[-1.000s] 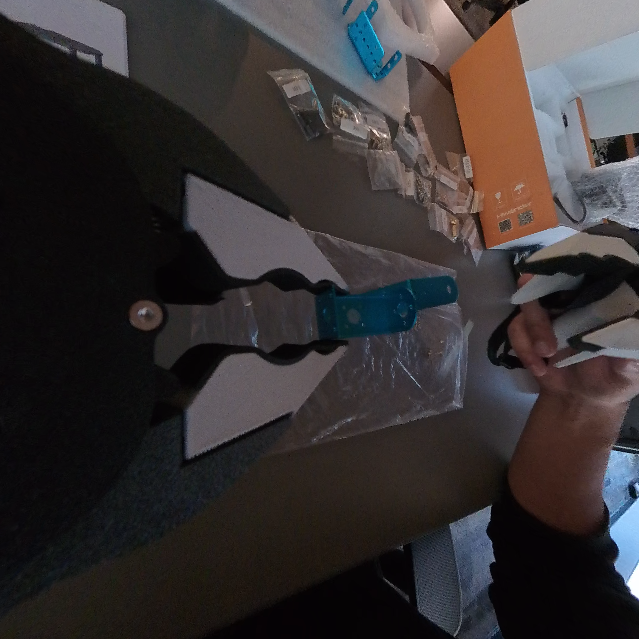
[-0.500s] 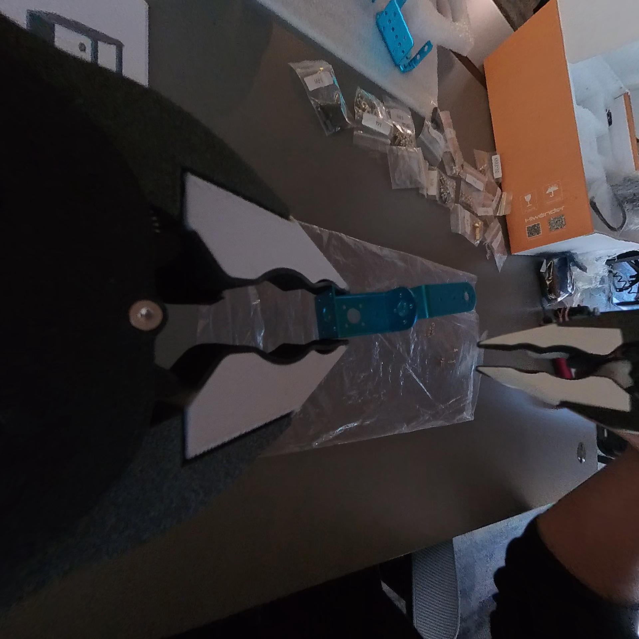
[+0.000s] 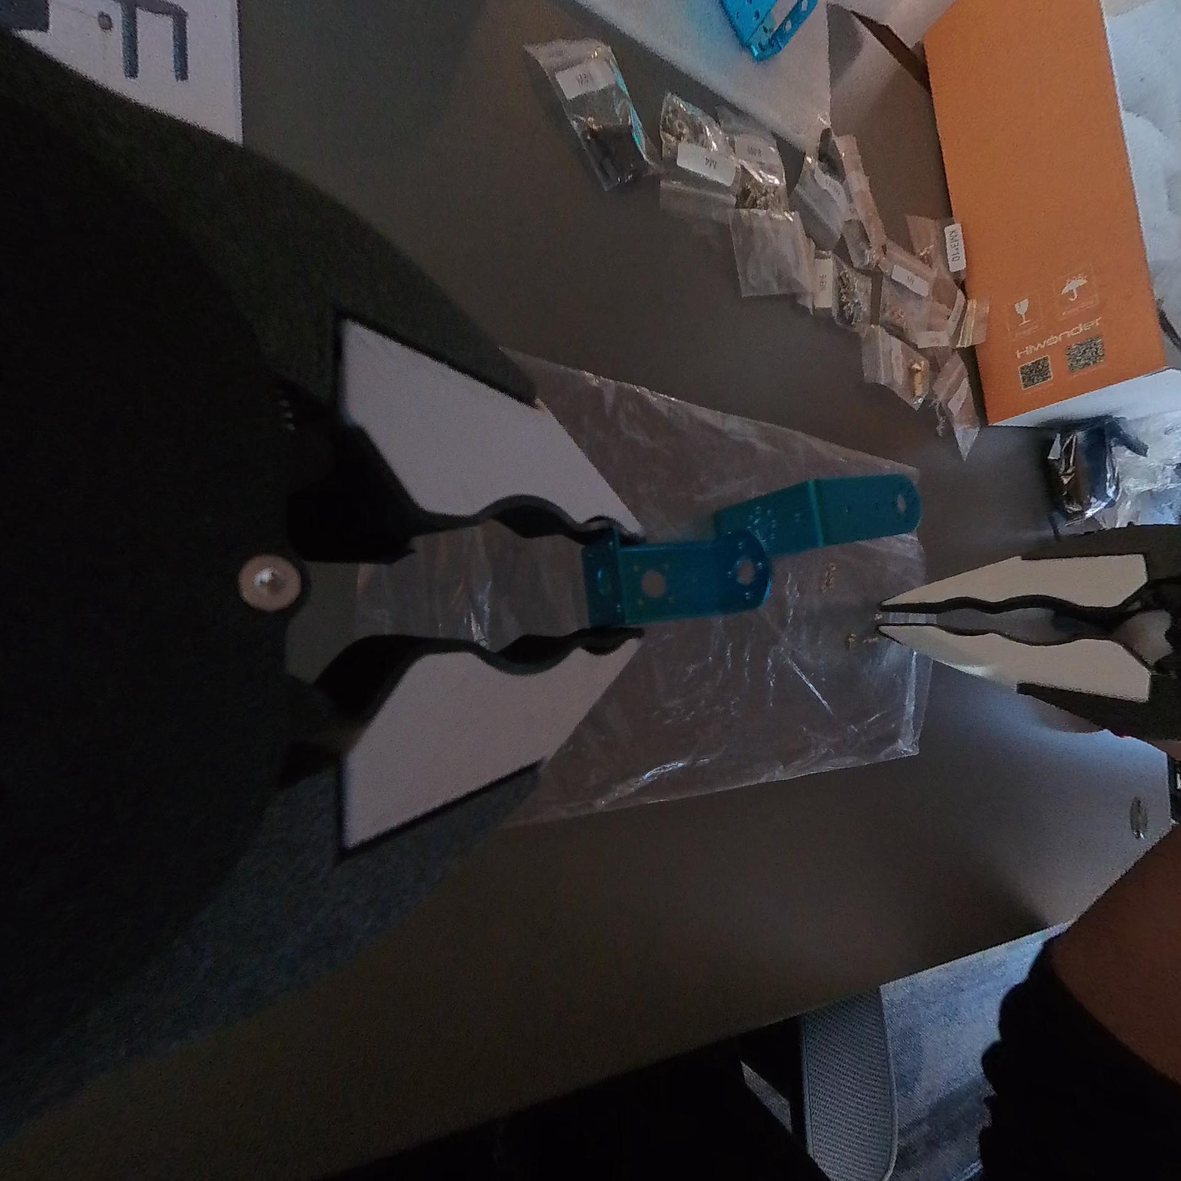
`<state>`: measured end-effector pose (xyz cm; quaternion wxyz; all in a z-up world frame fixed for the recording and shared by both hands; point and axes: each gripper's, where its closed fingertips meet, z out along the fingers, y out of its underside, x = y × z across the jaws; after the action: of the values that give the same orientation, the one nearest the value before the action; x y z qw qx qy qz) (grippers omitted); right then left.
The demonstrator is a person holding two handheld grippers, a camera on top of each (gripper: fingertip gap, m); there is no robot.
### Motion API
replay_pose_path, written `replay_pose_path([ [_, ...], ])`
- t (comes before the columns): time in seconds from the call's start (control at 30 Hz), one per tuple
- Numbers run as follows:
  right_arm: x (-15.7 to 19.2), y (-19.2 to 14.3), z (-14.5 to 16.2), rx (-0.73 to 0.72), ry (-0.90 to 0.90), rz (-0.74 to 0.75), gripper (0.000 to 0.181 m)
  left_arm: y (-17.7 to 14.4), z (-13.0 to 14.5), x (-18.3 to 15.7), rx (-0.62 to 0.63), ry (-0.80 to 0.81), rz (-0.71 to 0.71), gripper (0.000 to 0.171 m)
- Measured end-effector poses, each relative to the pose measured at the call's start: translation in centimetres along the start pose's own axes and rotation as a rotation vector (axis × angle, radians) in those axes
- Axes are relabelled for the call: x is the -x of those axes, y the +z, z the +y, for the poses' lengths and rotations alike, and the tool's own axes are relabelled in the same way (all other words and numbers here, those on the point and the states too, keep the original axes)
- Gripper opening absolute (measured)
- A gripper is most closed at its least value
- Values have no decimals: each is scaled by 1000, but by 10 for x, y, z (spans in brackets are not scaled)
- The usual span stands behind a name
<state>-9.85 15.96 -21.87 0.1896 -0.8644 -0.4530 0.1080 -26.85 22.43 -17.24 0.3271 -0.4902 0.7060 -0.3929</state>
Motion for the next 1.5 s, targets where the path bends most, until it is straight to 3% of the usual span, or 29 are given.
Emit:
replay_pose_path([
  [0.3,3,0,0,24,7,2,1,1,-2,-8,-6,18,17,24],
  [0.47,0,-8,-13,-93,34,54,0,3,-4,-10,-5,21,12,24],
  [0.6,9,-22,-59,-324,33,61,0,5,0,-7,22,24,-23,24],
  [0.73,36,-31,-132,-608,35,14,0,10,5,-5,54,17,-44,24],
  [0.9,54,-7,-192,-724,132,83,0,12,8,-4,83,6,-63,24],
  [1.13,52,28,-195,-584,216,330,0,14,12,-4,120,29,-95,24],
  [1.23,49,14,-194,-620,215,412,0,13,12,-4,122,35,-98,25],
  [1.37,40,-18,-184,-709,273,406,0,13,11,-3,117,42,-103,24],
  [1.5,42,-14,-172,-704,297,311,11,12,9,-2,115,69,-119,24],
])
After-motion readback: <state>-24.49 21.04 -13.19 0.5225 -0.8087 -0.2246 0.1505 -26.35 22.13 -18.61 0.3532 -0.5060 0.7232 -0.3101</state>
